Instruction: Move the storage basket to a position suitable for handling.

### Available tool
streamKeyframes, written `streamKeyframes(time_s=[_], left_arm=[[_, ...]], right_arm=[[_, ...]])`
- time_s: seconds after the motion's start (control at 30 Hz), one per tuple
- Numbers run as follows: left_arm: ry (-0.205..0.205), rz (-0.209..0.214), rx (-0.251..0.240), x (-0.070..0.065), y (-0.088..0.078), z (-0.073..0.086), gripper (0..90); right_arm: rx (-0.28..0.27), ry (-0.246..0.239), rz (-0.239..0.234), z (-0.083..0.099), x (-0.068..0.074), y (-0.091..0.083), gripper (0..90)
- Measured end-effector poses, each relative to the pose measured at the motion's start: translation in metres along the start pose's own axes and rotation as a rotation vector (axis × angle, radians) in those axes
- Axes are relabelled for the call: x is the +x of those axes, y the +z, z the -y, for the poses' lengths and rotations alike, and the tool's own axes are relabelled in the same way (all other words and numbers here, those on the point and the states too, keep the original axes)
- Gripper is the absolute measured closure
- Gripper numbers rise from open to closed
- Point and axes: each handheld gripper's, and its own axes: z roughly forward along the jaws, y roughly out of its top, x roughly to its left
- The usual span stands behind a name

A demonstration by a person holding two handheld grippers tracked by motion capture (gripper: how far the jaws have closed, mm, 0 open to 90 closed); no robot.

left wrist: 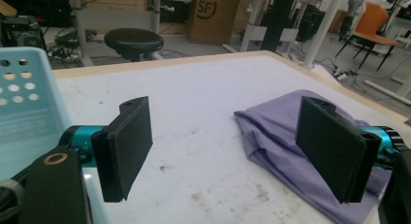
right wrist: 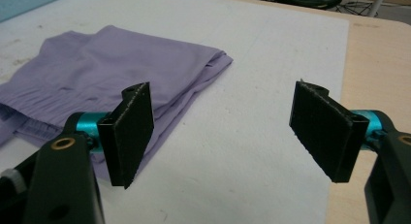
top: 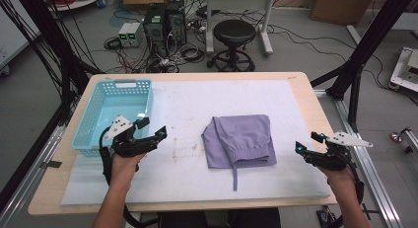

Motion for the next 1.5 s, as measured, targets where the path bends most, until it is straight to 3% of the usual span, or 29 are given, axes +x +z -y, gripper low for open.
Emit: streamKeyframes(time_s=[0.33, 0.6, 1.1, 1.5], left_arm=[[-0.026, -0.118, -0.017, 0.035, -0.036, -0.008, 23.2], [-0.052, -0.217, 0.016, 0.073, -0.061, -0.012, 27.7], [-0.108, -0.342, 0.021, 0.115, -0.080, 0.004, 27.7], [-0.120, -0.403, 0.044, 0.140, -0.094, 0.009, 27.7]], right_arm=[[-0.007, 0.001, 0.011, 0.000, 0.001, -0.006, 24.4], [-0.008, 0.018, 0.017, 0.003, -0.001, -0.007, 24.3], [0.012, 0.002, 0.015, 0.004, 0.002, -0.003, 23.8], [0.021, -0.007, 0.011, 0.003, 0.006, 0.000, 23.8]])
